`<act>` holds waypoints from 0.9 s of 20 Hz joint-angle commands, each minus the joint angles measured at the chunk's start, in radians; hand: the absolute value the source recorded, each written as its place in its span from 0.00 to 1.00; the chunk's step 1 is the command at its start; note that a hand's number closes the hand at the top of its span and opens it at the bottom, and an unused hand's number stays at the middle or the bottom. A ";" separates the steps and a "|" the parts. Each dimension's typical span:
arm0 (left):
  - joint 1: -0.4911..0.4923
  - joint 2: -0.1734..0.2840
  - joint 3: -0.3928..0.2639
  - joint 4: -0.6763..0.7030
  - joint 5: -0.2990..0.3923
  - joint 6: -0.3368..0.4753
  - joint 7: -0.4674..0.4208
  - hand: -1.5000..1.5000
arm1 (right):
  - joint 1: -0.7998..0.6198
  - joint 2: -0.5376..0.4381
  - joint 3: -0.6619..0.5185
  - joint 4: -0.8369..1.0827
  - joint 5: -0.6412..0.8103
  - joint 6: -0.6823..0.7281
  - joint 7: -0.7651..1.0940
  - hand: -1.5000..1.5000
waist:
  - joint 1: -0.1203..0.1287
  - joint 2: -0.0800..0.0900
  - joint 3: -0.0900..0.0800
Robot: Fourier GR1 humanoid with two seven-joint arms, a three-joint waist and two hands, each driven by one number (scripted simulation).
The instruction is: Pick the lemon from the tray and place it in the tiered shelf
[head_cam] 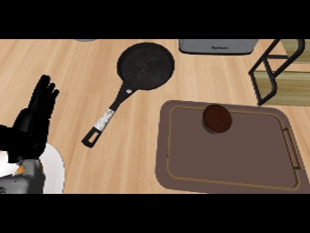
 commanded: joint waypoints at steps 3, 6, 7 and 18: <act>0.016 -0.014 -0.011 -0.021 -0.010 0.003 0.010 0.50 | -0.088 -0.020 -0.007 0.194 -0.008 -0.005 -0.113 0.00 | 0.008 0.003 0.001; 0.040 -0.010 -0.004 -0.053 -0.015 0.003 0.007 0.50 | -0.111 -0.051 -0.017 0.168 -0.046 0.068 -0.109 0.00 | -0.001 -0.002 0.000; -0.048 -0.008 0.006 0.031 -0.021 0.008 0.002 0.50 | -0.117 -0.040 -0.041 0.205 -0.054 0.013 -0.159 0.00 | 0.000 0.003 0.000; 0.021 -0.020 0.005 -0.005 -0.012 -0.006 -0.008 0.50 | -0.121 -0.231 -0.183 0.192 -0.208 0.078 -0.084 0.00 | -0.013 -0.003 0.000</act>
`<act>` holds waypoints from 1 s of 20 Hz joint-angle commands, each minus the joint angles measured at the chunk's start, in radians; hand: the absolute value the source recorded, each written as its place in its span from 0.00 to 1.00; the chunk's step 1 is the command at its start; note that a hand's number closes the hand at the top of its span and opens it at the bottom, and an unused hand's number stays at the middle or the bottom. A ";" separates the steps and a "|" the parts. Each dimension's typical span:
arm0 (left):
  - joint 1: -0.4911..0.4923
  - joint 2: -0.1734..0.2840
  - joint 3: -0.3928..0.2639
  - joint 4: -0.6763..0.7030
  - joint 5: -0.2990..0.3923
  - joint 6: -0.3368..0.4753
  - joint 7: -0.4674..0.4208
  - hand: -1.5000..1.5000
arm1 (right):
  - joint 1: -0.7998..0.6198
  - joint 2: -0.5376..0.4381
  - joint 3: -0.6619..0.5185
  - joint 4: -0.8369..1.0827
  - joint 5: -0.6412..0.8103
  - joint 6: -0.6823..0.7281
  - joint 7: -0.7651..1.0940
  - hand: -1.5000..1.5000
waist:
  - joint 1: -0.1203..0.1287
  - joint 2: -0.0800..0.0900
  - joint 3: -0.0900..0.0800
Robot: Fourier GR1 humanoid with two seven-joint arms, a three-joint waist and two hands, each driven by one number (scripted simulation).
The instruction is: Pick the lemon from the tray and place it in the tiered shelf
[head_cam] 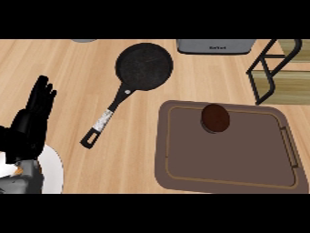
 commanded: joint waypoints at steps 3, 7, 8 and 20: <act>-0.038 0.001 0.001 -0.016 -0.011 0.016 0.055 0.50 | 0.014 -0.151 -0.077 0.048 -0.056 0.003 0.100 0.00 | -0.003 0.000 0.001; 0.039 0.025 0.019 -0.084 0.022 -0.026 0.043 0.50 | 0.140 -0.253 -0.130 0.090 -0.103 0.094 0.056 0.00 | -0.003 -0.002 0.001; 0.029 -0.011 0.001 0.006 -0.002 -0.008 -0.030 0.50 | 0.182 -0.263 -0.155 0.102 -0.127 0.119 0.015 0.00 | -0.013 0.000 0.001; 0.002 -0.007 0.020 -0.016 0.000 -0.002 0.001 0.50 | 0.391 -0.427 -0.227 0.210 -0.221 0.393 -0.124 0.00 | -0.005 0.001 0.002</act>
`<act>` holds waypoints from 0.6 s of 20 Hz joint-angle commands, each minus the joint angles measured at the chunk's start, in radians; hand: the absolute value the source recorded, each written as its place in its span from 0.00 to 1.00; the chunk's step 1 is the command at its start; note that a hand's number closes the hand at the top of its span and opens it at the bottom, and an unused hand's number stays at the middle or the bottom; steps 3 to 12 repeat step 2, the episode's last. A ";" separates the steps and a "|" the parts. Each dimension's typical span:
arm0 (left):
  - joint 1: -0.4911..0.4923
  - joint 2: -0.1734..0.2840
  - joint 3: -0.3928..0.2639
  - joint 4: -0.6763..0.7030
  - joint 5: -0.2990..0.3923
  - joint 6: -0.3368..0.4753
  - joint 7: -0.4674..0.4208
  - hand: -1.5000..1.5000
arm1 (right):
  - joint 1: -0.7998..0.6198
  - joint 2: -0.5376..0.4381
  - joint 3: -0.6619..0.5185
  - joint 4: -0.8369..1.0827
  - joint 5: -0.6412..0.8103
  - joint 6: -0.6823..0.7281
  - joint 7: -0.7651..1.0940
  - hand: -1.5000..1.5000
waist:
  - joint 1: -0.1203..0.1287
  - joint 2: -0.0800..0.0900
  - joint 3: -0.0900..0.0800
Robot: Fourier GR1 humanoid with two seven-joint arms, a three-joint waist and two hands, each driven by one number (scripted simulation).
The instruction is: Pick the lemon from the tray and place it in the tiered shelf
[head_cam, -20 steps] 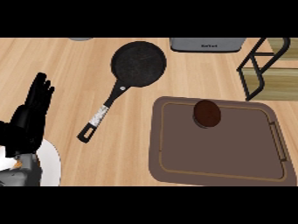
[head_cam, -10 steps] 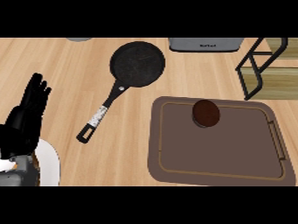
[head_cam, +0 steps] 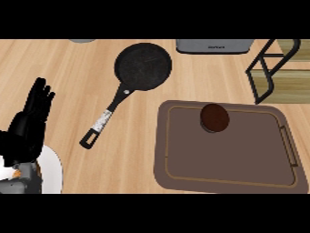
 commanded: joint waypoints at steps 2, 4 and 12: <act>0.013 0.016 0.004 -0.069 0.010 -0.012 0.050 0.50 | 0.074 -0.064 -0.025 0.035 -0.029 0.080 -0.054 0.00 | 0.010 0.001 0.002; 0.013 0.016 0.004 -0.069 0.010 -0.012 0.050 0.50 | 0.074 -0.064 -0.025 0.035 -0.029 0.080 -0.054 0.00 | 0.010 0.001 0.002; 0.013 0.016 0.004 -0.069 0.010 -0.012 0.050 0.50 | 0.074 -0.064 -0.025 0.035 -0.029 0.080 -0.054 0.00 | 0.010 0.001 0.002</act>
